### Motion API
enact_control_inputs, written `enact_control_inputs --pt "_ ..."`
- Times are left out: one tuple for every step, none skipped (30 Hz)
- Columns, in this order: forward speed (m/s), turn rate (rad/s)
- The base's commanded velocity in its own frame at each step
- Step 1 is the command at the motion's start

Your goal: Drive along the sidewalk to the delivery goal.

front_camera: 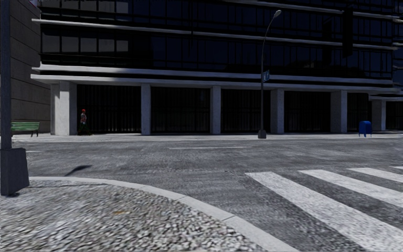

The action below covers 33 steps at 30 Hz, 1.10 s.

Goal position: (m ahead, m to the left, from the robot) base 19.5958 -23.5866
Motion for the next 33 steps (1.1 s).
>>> enact_control_inputs --pt "1.16 -0.57" --pt "1.16 -0.57" --pt "1.16 -0.57" --pt "1.17 -0.57" --pt "1.19 -0.57" --pt "1.22 -0.57" --pt "1.23 -0.57" --pt "1.24 -0.57" --pt "1.25 -0.57" --pt "1.26 -0.57" --pt "1.26 -0.57" --pt "1.26 -0.57" --pt "1.26 -0.57" --pt "1.27 -0.57" --pt "1.27 -0.57" --pt "1.28 -0.57" --pt "1.29 -0.57" --pt "1.31 -0.57" --pt "1.32 -0.59" --pt "1.32 -0.65" --pt "1.32 -0.67" --pt "1.32 -0.68" --pt "1.33 -0.68" --pt "1.33 -0.68" --pt "1.34 -0.68" --pt "1.35 -0.68" --pt "1.35 -0.68" --pt "1.36 -0.68" --pt "1.37 -0.68" --pt "1.37 -0.68" --pt "1.38 -0.68" --pt "1.38 -0.68" --pt "1.39 -0.68"
